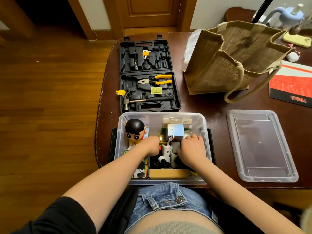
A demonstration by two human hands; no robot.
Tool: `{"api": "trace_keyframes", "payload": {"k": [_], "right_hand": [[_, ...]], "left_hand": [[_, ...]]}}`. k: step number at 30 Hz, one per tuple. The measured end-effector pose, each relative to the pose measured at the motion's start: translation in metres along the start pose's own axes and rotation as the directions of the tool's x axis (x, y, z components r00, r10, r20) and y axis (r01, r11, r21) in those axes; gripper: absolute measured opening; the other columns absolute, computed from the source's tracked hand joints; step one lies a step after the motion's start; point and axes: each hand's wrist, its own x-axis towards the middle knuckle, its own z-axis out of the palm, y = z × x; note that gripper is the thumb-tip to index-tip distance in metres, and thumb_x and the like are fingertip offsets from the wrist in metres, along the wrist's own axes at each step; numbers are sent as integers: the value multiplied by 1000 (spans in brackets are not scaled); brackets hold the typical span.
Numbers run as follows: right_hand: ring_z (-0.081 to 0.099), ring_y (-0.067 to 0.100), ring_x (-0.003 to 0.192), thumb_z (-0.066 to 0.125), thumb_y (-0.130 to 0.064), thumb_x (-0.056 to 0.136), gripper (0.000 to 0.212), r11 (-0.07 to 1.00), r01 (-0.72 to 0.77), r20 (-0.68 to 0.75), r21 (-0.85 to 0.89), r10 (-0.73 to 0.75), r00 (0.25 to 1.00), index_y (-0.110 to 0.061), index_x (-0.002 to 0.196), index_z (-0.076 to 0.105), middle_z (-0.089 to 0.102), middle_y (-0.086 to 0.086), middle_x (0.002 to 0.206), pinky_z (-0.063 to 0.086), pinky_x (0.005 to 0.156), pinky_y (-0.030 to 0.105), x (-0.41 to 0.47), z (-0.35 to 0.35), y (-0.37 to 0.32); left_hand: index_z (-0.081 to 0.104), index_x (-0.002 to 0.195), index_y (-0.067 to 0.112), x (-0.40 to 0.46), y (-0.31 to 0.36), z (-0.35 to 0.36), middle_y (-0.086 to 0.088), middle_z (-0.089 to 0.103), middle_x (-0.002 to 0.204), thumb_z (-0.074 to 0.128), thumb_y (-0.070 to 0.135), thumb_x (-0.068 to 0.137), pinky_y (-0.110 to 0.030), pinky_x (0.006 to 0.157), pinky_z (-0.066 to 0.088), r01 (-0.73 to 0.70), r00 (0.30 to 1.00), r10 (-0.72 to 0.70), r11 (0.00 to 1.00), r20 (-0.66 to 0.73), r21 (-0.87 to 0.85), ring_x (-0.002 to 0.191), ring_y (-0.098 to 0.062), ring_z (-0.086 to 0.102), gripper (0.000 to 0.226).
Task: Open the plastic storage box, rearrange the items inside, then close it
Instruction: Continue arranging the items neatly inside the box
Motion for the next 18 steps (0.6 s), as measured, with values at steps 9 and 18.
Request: {"api": "trace_keyframes", "payload": {"k": [9, 18], "right_hand": [[47, 32, 116, 59, -41, 82, 46, 825, -356, 140, 440, 328, 934, -12, 117, 53, 58, 13, 120, 41, 95, 41, 18, 26, -17], [61, 23, 96, 70, -36, 70, 32, 745, -351, 326, 568, 188, 926, -18, 94, 60, 65, 2, 95, 51, 81, 34, 24, 23, -5]], "left_hand": [[49, 124, 3, -2, 0, 7, -18, 56, 123, 50, 8, 92, -37, 88, 47, -35, 999, 35, 998, -7, -53, 111, -33, 55, 33], [51, 125, 7, -5, -1, 7, -18, 56, 124, 48, 3, 90, -35, 86, 45, -99, 994, 93, 989, -61, -105, 111, -33, 54, 36]]}}
